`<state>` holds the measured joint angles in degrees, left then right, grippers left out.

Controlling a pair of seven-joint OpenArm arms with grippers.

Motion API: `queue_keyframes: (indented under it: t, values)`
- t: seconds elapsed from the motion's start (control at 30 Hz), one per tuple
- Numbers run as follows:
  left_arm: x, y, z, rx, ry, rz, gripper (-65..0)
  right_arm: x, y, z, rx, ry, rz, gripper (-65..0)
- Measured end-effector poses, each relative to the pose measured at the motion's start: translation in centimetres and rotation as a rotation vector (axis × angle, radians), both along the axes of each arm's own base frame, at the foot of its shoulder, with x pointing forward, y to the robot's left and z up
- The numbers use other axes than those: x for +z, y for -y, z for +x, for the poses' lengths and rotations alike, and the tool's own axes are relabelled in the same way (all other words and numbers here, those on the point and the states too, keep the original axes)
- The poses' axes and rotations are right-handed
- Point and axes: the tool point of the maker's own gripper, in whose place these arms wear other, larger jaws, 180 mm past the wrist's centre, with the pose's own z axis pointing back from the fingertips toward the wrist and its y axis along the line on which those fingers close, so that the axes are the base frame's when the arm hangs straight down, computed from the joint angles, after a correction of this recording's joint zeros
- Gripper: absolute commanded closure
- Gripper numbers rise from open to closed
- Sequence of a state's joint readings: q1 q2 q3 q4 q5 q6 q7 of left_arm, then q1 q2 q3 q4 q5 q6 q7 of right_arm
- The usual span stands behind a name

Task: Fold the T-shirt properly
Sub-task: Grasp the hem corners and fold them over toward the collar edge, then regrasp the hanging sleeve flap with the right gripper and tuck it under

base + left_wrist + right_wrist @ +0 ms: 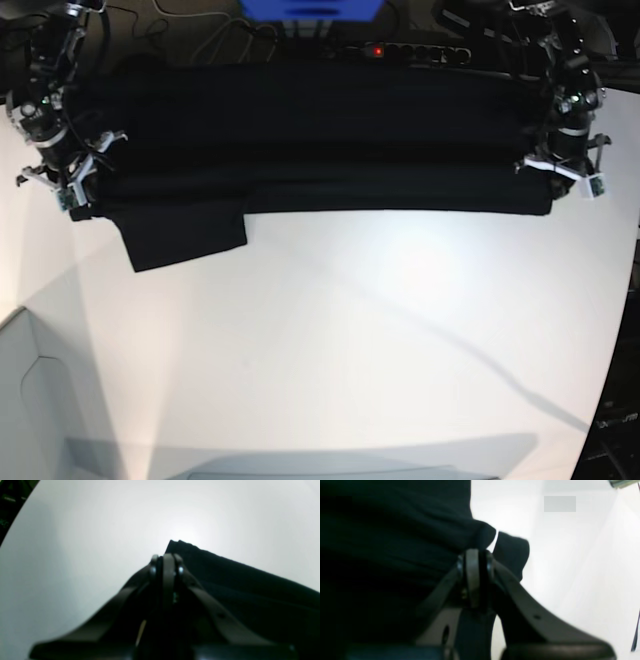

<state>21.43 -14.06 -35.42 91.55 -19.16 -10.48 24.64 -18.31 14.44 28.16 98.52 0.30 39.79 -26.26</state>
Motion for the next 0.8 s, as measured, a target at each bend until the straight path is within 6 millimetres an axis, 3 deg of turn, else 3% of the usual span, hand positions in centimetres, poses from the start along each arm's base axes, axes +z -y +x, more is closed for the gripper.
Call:
queue_keyframes:
  t: [0.13, 0.53, 0.73, 0.8]
  values:
    - [-1.2, 0.0, -1.8, 0.003, -0.057, -0.004, 0.0, -0.8, 0.0, -1.4, 0.001, -0.039, -0.003, 0.0]
    - [-2.2, 0.0, -2.8, 0.009, -0.087, -0.014, 0.0, -1.0, 0.0, -1.5, 0.000, -0.045, 0.000, 0.0]
    - [-3.0, -0.2, -3.2, 0.018, -0.107, -0.024, -0.1, -2.8, 0.2, -2.4, -0.019, -0.092, 0.026, 0.0]
    - [-3.1, -0.2, -3.2, 0.019, -0.108, -0.025, -1.0, -2.8, 0.3, -2.5, -0.020, -0.094, 0.026, -3.3]
